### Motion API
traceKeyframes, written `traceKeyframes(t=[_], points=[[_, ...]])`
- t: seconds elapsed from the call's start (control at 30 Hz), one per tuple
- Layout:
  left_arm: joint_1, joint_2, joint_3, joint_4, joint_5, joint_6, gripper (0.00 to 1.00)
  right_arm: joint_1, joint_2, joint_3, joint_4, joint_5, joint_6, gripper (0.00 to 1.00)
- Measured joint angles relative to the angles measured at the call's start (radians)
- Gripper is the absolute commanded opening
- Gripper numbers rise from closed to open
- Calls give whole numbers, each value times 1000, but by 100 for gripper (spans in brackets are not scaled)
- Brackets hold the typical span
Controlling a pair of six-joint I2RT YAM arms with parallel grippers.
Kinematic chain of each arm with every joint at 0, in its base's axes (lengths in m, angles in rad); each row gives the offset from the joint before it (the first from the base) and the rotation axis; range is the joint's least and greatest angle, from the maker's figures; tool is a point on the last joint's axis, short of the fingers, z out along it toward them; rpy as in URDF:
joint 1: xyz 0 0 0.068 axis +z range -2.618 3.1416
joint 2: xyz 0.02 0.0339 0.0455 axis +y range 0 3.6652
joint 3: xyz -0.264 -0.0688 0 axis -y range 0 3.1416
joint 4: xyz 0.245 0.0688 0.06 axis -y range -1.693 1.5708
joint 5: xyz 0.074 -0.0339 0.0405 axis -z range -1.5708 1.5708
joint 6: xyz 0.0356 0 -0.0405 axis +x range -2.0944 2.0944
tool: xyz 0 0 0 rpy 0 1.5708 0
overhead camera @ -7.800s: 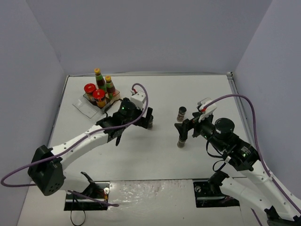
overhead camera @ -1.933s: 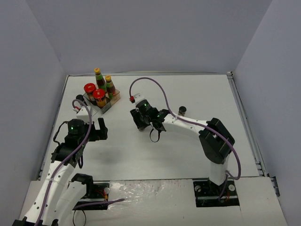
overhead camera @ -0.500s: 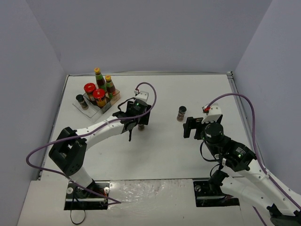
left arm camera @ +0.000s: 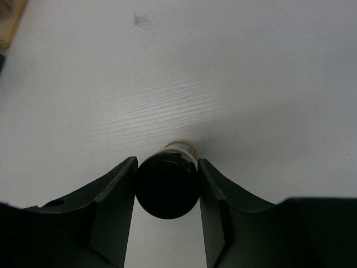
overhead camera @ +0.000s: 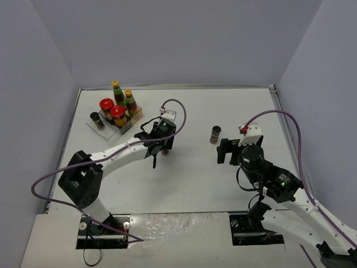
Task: Organize the condiment bottles
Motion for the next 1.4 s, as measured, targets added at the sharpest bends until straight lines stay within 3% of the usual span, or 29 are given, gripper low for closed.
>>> traceKeyframes(t=[0.13,0.27,0.53,0.77,1.1,1.23,1.4], points=[[18,-67,39,-92,-50,5,0,0,6,0,0,0,0,100],[106,-180,66,-147,-87,25,0,0,15,0,1,0,-3,100],[470,-319,66,-167,-82,75,0,-2,33,0,17,-8,-8,100],[664,-218,84,-147,-5,96,0,-6,40,0,29,-12,-10,100],[741,-23,138,-49,69,118,1,-15,63,0,31,-14,-23,100],[762,42,156,-27,88,120,6,-27,85,0,32,-22,-27,100],[774,110,168,-9,90,120,31,-67,129,0,48,-36,-26,100]])
